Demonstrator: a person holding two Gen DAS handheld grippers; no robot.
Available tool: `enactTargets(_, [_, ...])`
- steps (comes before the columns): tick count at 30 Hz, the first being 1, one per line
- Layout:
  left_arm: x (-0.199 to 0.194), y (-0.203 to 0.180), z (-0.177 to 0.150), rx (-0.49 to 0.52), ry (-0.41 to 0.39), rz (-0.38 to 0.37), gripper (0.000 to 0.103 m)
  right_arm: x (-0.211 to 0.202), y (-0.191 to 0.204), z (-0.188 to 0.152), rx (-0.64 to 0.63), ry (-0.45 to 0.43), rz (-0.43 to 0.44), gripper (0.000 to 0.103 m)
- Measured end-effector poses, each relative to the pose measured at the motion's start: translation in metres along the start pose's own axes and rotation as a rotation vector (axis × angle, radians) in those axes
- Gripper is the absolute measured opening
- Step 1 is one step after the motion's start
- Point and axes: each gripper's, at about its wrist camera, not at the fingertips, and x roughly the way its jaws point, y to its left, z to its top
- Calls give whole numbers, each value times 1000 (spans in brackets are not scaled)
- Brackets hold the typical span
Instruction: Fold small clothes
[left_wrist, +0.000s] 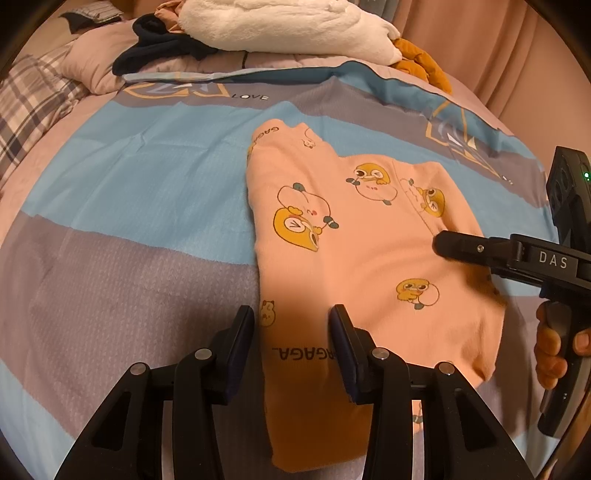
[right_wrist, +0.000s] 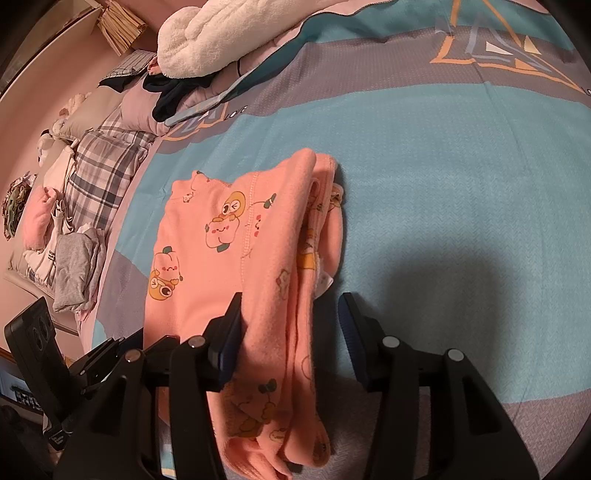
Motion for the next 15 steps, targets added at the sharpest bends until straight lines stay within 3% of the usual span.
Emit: enactTargets(15, [-5,-2,-9,-2,3,5,42,0,-3,-1,16,-2,-1,52])
